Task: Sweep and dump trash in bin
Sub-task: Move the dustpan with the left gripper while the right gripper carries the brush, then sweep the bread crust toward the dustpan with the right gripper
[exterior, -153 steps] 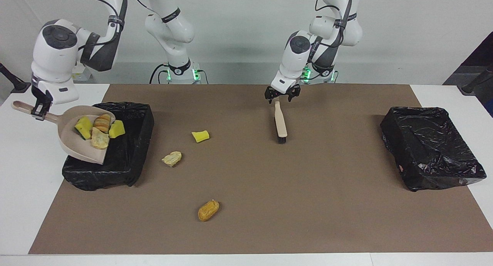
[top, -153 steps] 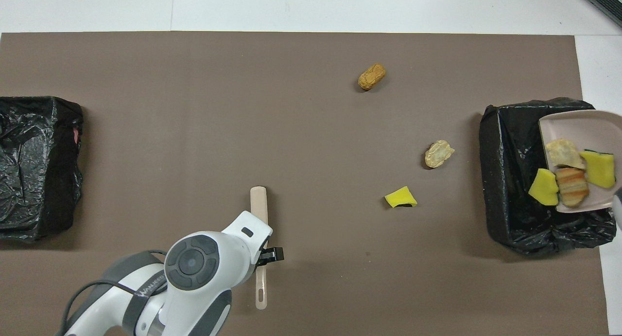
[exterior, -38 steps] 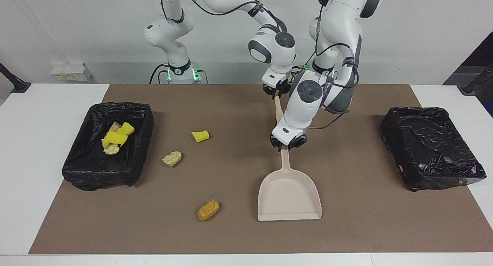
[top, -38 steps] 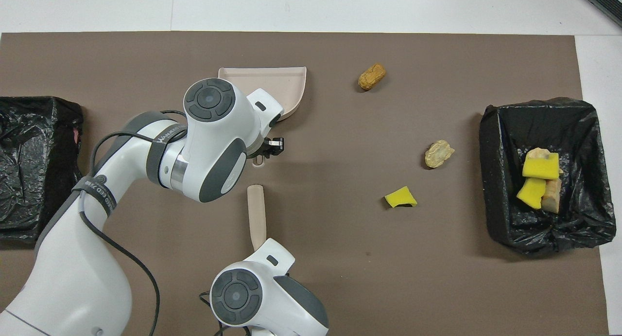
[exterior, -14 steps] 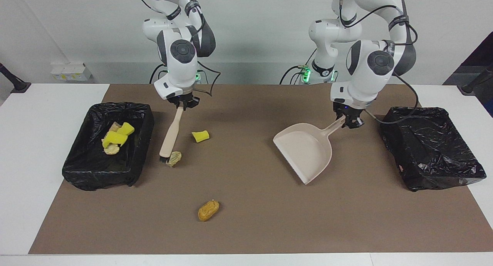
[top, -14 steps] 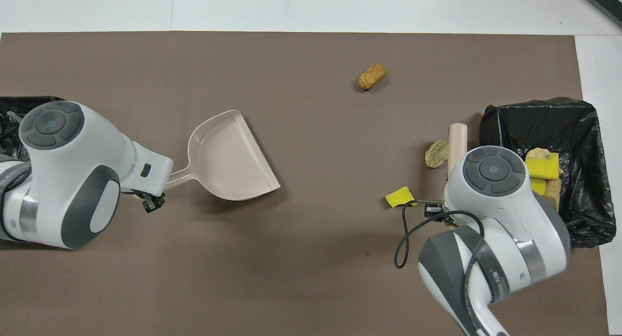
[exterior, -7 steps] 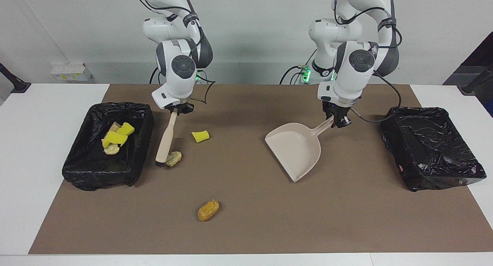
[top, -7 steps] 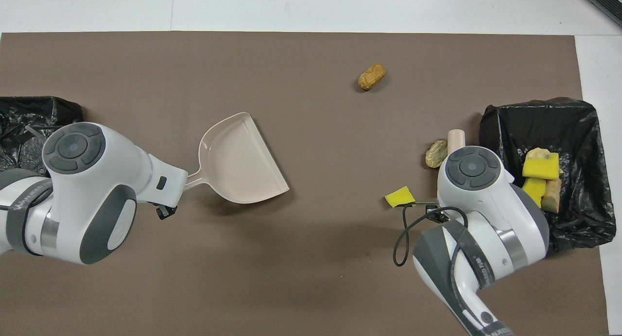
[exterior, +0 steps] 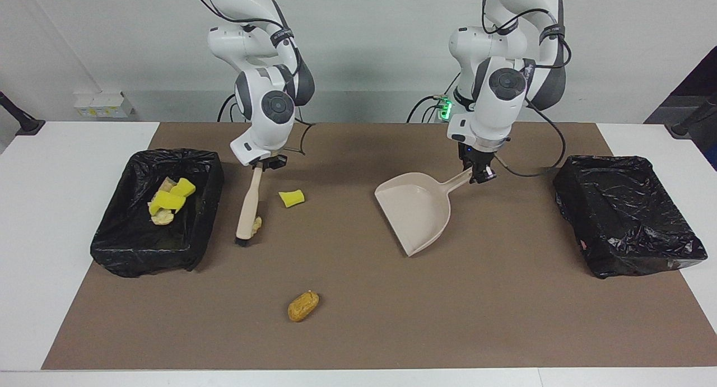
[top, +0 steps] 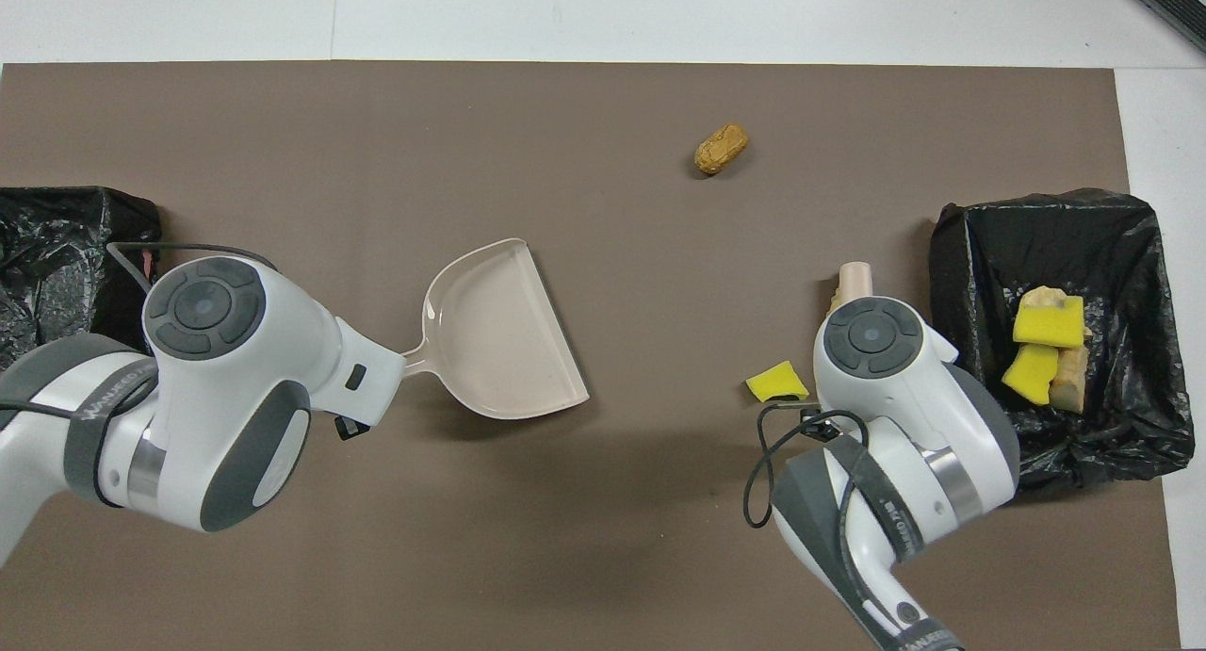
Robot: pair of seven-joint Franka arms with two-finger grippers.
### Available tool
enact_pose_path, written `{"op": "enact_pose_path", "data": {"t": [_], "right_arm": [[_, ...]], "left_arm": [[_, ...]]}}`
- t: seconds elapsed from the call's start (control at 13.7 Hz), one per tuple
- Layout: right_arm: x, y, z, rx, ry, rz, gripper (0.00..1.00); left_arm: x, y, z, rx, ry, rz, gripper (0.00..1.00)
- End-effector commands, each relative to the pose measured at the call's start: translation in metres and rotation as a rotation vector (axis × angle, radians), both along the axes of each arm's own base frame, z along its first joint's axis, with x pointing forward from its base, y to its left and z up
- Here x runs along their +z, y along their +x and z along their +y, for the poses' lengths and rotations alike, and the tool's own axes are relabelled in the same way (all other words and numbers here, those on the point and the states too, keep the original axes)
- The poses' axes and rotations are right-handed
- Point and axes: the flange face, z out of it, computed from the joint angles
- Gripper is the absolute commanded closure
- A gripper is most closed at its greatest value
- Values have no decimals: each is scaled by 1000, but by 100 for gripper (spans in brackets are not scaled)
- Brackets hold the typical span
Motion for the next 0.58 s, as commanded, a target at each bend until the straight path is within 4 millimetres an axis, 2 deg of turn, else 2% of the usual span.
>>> {"op": "enact_pose_path", "data": {"t": [0.0,0.15,0.29,0.51], "right_arm": [[-26,-5,50,5,94,23,100],[-11,6,94,10,163,9,100],[1,13,124,3,232,6,100],[25,18,159,3,306,9,100]], "left_arm": [[-4,-18,2,-40,20,-1,100],[-7,-23,4,-37,22,0,100],[-21,-30,6,-34,25,7,100],[-24,-43,4,-46,28,4,100]]}}
